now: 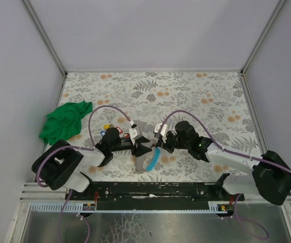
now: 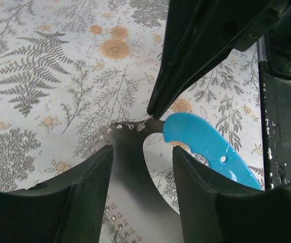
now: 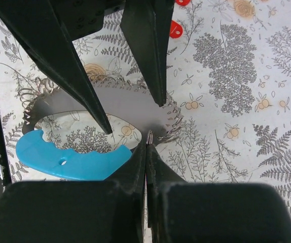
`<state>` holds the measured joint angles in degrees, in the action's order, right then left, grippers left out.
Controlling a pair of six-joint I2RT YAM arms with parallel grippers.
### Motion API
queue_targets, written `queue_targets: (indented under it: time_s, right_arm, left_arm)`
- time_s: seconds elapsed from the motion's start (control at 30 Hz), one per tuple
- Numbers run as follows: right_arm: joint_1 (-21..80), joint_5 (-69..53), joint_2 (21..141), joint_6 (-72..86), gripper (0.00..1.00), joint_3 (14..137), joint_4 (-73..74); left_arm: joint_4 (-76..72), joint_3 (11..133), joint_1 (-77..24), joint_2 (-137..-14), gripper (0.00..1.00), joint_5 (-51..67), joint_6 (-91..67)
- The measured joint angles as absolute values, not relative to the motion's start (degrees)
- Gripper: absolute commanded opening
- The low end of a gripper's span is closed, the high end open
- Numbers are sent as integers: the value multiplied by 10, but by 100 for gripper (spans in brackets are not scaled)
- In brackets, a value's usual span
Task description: Put the keys on the keyring
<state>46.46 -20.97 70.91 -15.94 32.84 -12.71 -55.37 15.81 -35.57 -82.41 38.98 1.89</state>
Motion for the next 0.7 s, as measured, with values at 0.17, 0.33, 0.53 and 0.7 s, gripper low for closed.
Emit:
queue_targets:
  time_s: [0.17, 0.33, 0.53, 0.7]
  right_arm:
    - [465, -221, 716, -162, 0, 328, -123]
    - [465, -228, 722, -162, 0, 328, -126]
    - [465, -237, 723, -162, 0, 328, -128]
    - [465, -242, 723, -162, 0, 328, -128]
  left_arm:
    - [-559, 173, -355, -844, 44, 427, 61]
    - [-561, 183, -352, -861, 38, 457, 88]
    - [-571, 190, -352, -876, 29, 475, 104]
    - [-572, 199, -352, -886, 20, 486, 112]
